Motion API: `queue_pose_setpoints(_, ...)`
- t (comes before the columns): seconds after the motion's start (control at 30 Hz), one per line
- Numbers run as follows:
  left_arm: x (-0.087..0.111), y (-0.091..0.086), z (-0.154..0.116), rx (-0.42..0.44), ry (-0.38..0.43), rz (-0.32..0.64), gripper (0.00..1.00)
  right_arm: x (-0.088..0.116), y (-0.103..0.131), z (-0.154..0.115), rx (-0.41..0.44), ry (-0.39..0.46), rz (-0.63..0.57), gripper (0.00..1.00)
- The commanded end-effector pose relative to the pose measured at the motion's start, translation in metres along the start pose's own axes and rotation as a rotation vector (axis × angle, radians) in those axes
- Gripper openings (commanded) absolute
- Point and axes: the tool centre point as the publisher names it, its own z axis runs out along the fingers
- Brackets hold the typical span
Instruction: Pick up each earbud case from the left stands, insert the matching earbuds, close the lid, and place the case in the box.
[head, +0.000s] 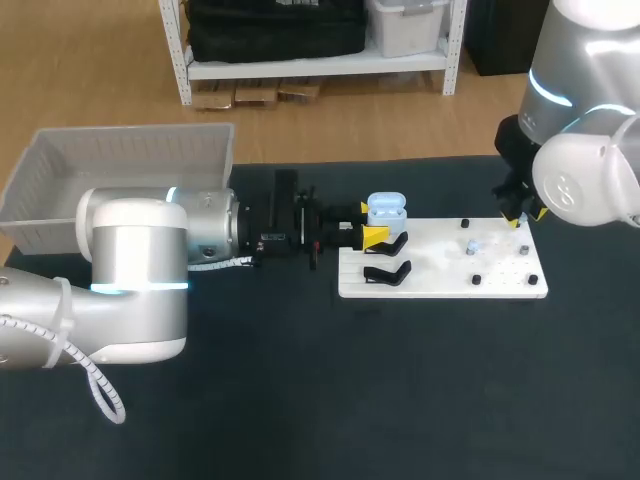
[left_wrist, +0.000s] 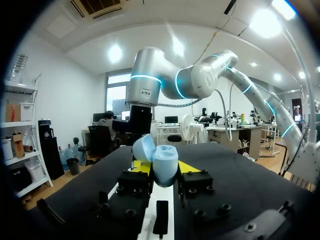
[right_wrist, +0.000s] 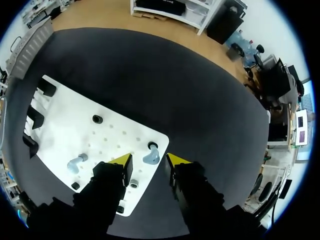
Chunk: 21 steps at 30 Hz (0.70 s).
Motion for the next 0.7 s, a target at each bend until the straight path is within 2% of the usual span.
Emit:
queue_pose_setpoints(0.03,0.001,0.000,0.000,-0.002,-0.003,0.002,0.00,-0.001,0.000,0.002,0.001,0.002,0.003,0.40)
queue_pose_setpoints(0.23,0.001,0.000,0.000,-0.002,-0.003,0.002,0.00,0.000,-0.001,0.003,0.001,0.005,0.007,0.25)
queue_pose_setpoints(0.43,0.001,0.000,0.000,-0.002,-0.003,0.002,0.00,0.001,0.000,0.002,0.004,0.001,0.004,0.00)
queue_pose_setpoints(0.57,0.001,0.000,0.000,-0.002,-0.003,0.002,0.00,0.002,0.000,-0.006,0.016,-0.008,-0.002,0.00)
queue_pose_setpoints(0.7,0.001,0.000,0.000,-0.002,-0.003,0.002,0.00,0.004,-0.001,-0.025,0.045,-0.032,0.001,0.00)
